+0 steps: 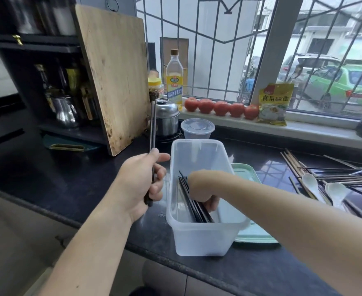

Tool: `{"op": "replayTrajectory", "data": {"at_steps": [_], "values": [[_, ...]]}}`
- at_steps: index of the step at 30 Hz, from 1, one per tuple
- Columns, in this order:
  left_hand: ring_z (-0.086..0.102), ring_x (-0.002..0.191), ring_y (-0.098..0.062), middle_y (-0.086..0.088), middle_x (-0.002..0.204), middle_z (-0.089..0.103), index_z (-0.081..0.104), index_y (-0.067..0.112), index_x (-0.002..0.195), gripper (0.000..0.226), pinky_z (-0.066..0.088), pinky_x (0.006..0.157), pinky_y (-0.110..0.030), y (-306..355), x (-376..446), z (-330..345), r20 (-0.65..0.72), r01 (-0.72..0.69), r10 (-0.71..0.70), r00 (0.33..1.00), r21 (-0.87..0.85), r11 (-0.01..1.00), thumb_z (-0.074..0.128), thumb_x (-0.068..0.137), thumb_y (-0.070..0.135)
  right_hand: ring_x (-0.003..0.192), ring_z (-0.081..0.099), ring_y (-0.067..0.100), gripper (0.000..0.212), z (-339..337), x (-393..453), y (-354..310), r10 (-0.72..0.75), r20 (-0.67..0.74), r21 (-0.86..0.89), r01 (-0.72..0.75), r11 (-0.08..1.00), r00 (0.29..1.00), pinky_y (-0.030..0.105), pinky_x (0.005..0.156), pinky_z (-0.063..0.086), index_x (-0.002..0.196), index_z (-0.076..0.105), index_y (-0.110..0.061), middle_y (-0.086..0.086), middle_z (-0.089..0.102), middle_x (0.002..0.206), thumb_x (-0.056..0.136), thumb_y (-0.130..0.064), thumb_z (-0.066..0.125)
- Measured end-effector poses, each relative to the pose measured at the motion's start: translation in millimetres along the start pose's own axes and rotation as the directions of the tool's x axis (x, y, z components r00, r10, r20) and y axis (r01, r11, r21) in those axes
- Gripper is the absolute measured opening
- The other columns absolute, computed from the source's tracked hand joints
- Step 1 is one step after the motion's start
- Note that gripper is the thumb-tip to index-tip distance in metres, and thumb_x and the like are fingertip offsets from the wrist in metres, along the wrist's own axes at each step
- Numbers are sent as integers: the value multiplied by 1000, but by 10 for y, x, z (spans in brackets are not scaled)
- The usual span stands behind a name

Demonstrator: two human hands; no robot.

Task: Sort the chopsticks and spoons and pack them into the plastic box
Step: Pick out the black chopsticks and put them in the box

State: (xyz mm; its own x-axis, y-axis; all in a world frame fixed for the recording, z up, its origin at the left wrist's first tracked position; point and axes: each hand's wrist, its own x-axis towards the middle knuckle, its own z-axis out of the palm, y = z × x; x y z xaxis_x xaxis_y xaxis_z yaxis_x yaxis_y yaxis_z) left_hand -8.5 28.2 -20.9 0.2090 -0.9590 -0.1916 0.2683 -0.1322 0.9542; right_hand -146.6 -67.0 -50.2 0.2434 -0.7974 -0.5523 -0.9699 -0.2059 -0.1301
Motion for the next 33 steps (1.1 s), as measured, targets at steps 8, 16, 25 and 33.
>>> {"op": "replayTrajectory", "data": {"at_steps": [8, 16, 25, 33], "values": [[28, 40, -13, -4, 59, 48, 64, -5, 117, 27, 19, 42, -23, 28, -46, 6, 39, 17, -16, 999, -24, 1000, 47, 104, 12, 64, 72, 28, 39, -341, -280, 56, -83, -158, 174, 111, 978, 984, 27, 52, 58, 77, 63, 0, 16, 74, 82, 106, -20, 45], [40, 41, -16, -8, 66, 55, 62, 3, 112, 31, 28, 41, -24, 118, -122, 281, 346, 36, -41, 937, 19, 999, 43, 110, 27, 63, 67, 12, 29, -480, -792, 37, -284, -420, 764, 505, 401, 862, 27, 68, 56, 106, 72, -1, 8, 71, 84, 103, -27, 58], [40, 40, -12, -2, 61, 55, 64, 3, 118, 30, 29, 36, -23, 37, -17, 29, -35, -54, 54, 998, 6, 999, 45, 110, 24, 47, 67, 15, 26, -634, -448, 205, -74, -363, 279, 184, 943, 929, 27, 48, 59, 82, 68, -1, 11, 73, 71, 100, -16, 58], [36, 41, -15, -5, 58, 47, 59, -3, 123, 31, 26, 40, -22, 73, -86, 54, 36, 1, 2, 999, -88, 996, 40, 109, 18, 61, 72, 28, 35, -78, -34, 29, 13, 52, -23, -11, 1000, 999, 38, 67, 64, 77, 59, 5, 16, 72, 64, 103, -12, 42]]}}
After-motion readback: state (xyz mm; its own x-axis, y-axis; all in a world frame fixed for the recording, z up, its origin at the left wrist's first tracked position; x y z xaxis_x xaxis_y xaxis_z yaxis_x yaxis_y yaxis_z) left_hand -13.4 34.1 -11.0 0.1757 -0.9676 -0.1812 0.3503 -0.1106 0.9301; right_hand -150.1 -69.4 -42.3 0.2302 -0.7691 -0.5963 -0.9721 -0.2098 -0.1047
